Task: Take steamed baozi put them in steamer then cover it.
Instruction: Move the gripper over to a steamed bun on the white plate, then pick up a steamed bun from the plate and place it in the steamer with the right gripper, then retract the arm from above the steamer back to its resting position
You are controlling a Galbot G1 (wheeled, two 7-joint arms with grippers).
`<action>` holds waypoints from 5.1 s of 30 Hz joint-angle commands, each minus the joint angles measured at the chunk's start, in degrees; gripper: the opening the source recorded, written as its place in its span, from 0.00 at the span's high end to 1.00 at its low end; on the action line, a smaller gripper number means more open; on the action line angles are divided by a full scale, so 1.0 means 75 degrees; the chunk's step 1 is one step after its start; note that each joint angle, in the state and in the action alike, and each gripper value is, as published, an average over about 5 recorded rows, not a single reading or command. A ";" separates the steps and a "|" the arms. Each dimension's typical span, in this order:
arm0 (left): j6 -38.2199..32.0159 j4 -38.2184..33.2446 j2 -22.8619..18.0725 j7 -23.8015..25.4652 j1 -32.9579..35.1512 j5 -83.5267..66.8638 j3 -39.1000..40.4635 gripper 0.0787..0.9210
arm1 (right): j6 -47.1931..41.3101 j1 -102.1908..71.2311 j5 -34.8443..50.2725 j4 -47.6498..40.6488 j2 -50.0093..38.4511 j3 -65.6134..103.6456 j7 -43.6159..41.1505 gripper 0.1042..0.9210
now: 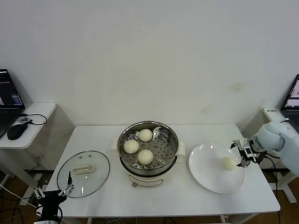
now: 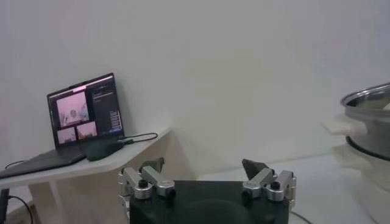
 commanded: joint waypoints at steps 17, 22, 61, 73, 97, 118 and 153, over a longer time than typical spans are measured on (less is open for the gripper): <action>-0.0015 0.0126 0.0049 0.0003 -0.0030 -0.0011 -0.0143 0.12 | 0.0136 -0.0990 -0.0844 -0.1653 0.1454 0.0806 0.0487 0.12; -0.0023 0.0149 0.0036 0.0000 -0.0054 -0.0011 -0.0125 0.12 | 0.0069 -0.0958 -0.0879 -0.1661 0.1452 0.0785 0.0461 0.13; -0.0085 0.0049 0.0079 -0.0030 -0.0108 -0.0051 -0.0035 0.12 | -0.1535 0.6018 0.3482 0.1919 0.0605 -0.4095 0.0086 0.39; -0.0211 0.0021 0.0026 -0.0077 -0.0208 0.0105 -0.0017 0.12 | -0.3140 0.6519 0.5847 0.1702 0.3244 -0.4992 0.1258 0.38; -0.0337 0.0130 -0.0048 -0.0135 -0.0225 0.0166 -0.0145 0.12 | -0.4208 0.4361 0.5180 -0.0297 0.5083 -0.4741 0.1908 0.38; -0.0352 0.0136 -0.0060 -0.0133 -0.0258 0.0165 -0.0133 0.12 | -0.4419 0.4591 0.5316 0.0580 0.4078 -0.4211 0.2066 0.27; -0.0378 0.0755 -0.0202 -0.0179 -0.0388 0.1367 0.0333 0.12 | 0.3804 -0.8939 0.2850 0.3030 0.5745 0.9570 0.6707 0.12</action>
